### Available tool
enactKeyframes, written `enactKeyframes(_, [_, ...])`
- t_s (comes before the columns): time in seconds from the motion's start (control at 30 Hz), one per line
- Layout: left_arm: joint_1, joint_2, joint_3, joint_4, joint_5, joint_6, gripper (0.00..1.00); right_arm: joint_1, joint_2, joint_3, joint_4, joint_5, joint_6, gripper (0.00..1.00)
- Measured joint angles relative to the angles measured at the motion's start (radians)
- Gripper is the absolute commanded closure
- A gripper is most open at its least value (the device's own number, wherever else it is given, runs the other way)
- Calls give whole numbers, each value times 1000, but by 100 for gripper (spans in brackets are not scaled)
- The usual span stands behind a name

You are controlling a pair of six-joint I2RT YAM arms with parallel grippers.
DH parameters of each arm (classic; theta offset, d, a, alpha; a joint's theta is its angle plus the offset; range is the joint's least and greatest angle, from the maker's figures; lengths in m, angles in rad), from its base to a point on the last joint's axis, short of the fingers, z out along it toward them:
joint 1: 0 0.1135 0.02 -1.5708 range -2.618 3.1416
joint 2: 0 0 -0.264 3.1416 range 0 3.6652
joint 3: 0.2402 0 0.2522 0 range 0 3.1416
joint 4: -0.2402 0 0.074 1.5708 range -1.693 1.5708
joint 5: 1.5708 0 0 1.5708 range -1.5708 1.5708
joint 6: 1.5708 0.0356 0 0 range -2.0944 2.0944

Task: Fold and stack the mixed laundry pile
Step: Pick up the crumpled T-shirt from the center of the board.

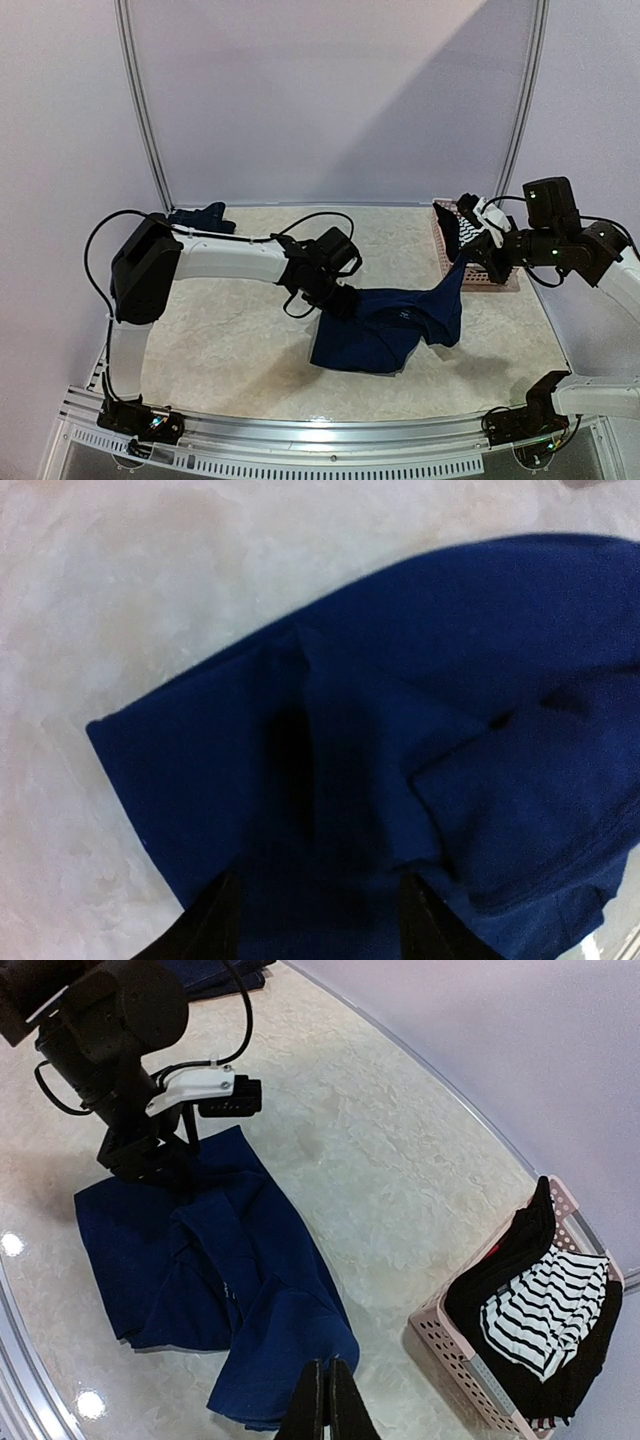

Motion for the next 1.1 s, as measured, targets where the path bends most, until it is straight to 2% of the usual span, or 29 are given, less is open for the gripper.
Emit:
enactKeyframes(0.27, [61,13,-3,120,88,-105,66,0,-5,-35,18,-16,9,100])
enactKeyframes(0.43, [69,61,6,142,164,-130,66,0,-6,-53,19,-16,8,100])
enactKeyframes(0.57, [69,84,18,148,207,-144,80,0,-6,-58,28,-16,8,100])
enactKeyframes(0.63, [69,84,19,152,220,-146,83,0,-8,-63,34,-16,8,100])
enactKeyframes(0.87, [69,84,19,164,248,-150,81,-1,-10,-68,40,-16,8,100])
enactKeyframes(1.0, [69,84,19,165,266,-148,99,-1,-10,-69,40,-16,8,100])
enactKeyframes(1.1, [69,84,20,161,273,-146,100,-1,-10,-69,40,-15,8,100])
